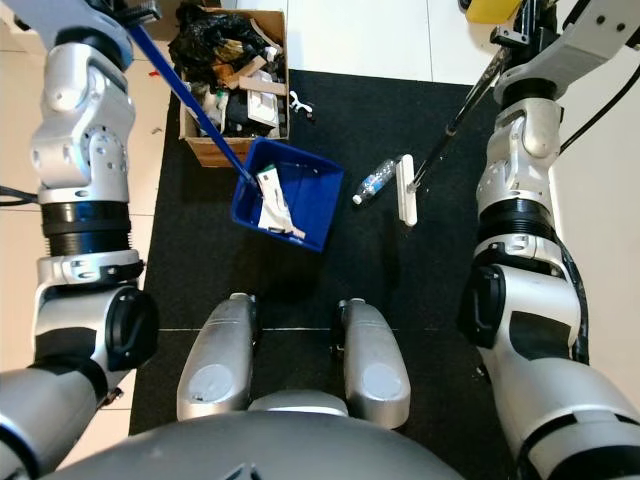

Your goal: Sweep floor

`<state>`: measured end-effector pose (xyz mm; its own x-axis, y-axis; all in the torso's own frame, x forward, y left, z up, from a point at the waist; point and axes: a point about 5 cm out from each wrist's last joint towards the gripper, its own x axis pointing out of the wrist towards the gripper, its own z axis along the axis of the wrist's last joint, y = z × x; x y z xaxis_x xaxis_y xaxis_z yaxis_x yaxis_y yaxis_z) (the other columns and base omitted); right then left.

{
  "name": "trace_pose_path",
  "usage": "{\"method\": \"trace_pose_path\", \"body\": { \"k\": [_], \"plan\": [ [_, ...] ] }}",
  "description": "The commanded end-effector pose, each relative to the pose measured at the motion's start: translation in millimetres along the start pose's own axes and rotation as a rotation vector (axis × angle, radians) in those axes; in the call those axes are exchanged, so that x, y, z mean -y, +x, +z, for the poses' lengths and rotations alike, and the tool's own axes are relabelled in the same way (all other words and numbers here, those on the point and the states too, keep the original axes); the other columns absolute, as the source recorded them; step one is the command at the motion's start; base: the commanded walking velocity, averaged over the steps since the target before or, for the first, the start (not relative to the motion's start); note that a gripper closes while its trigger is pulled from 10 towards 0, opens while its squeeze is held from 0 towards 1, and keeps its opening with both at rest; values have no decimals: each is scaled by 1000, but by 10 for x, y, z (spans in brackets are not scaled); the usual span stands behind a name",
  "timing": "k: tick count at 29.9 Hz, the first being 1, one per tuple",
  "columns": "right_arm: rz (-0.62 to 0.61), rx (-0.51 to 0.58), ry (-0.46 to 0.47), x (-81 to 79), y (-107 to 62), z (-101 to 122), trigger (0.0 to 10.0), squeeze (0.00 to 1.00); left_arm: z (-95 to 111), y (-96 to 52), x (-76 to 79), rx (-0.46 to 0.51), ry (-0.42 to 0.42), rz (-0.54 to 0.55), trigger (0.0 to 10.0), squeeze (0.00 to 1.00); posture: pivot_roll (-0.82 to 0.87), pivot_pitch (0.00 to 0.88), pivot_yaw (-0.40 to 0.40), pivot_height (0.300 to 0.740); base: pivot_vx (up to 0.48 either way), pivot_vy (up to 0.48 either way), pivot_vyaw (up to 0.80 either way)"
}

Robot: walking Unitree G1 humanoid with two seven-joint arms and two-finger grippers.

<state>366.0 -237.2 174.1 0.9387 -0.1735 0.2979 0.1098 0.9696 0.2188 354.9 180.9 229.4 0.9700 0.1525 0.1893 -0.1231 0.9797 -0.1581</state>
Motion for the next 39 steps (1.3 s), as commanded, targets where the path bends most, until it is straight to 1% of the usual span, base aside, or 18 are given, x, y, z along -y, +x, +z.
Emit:
{"method": "trace_pose_path", "body": {
  "k": [1, 3, 5, 8, 10, 11, 12, 16, 17, 20, 24, 27, 31, 33, 35, 36, 38, 39],
  "plan": [
    [-5, 40, -5, 20, 3, 73, 10000, 0, 191, -7, 69, 98, 44, -56, 10000, 0, 151, 37, -71, 740, 0, 0, 0],
    [-5, 40, -5, 16, 1, 70, 10000, 0, 183, -18, 78, 101, 58, -67, 10000, 0, 152, 37, -71, 740, 0, 0, 0],
    [-2, 25, -3, 5, -17, 30, 10000, 0, 81, -84, 103, 103, 134, -124, 10000, 0, 155, 38, -71, 740, 0, 0, 0],
    [-2, 19, -1, 2, -25, 14, 10000, 0, 33, -112, 107, 99, 162, -143, 10000, 0, 155, 38, -71, 740, 0, 0, 0],
    [-1, -1, -1, -2, -47, -35, 10000, 0, -283, -193, 43, -14, 241, -138, 10000, 0, 157, 41, -72, 740, 0, 0, 0],
    [-1, -7, -1, -3, -53, -50, 10000, 0, -430, -229, 7, -65, 251, -122, 10000, 0, 157, 41, -72, 740, 0, 0, 0],
    [-1, -12, 0, -3, -57, -60, 10000, 0, -539, -257, -19, -102, 258, -107, 10000, 0, 157, 41, -72, 740, 0, 0, 0],
    [0, -16, 0, -5, -56, -66, 10000, 0, -661, -286, -44, -135, 248, -90, 10000, 0, 161, 42, -77, 740, 0, 0, 0],
    [2, -19, -1, -8, -53, -70, 10000, 0, -853, -327, -128, -187, 250, -41, 10000, 0, 160, 42, -78, 740, 0, 0, 0],
    [2, -22, -3, -4, -57, -76, 10000, 0, -994, -376, -236, -214, 269, 21, 10000, 0, 160, 42, -78, 740, 0, 0, 0],
    [2, -24, -4, 2, -61, -79, 10000, 0, -1034, -398, -279, -216, 276, 43, 10000, 0, 150, 45, -83, 740, 0, 0, 0],
    [-2, -30, -5, 20, -80, -98, 10000, 0, -1146, -462, -378, -239, 293, 86, 10000, 0, 149, 46, -82, 740, 0, 0, 0],
    [-43, -91, 16, 68, -184, -265, 10000, 0, -1345, -588, -528, -295, 317, 133, 10000, 0, 145, 45, -85, 740, 0, 0, 0],
    [-50, -109, 16, 72, -213, -311, 10000, 0, -1363, -599, -538, -294, 314, 135, 10000, 0, 145, 45, -85, 740, 0, 0, 0],
    [-75, -177, 32, 79, -329, -482, 10000, 0, -1390, -631, -535, -287, 328, 106, 10000, 0, 151, 46, -86, 740, 0, 0, 0],
    [-83, -199, 37, 80, -369, -535, 10000, 0, -1398, -641, -532, -284, 336, 93, 10000, 118, 151, 46, -86, 740, 0, 0, 0],
    [-88, -215, 40, 79, -403, -577, 10000, 0, -1403, -653, -530, -281, 349, 78, 10000, 118, 153, 47, -86, 740, 0, 0, 0],
    [-89, -223, 40, 77, -421, -598, 10000, 0, -1405, -662, -532, -278, 360, 69, 10000, 373, 155, 47, -85, 740, 0, 0, 0]
  ]
}}
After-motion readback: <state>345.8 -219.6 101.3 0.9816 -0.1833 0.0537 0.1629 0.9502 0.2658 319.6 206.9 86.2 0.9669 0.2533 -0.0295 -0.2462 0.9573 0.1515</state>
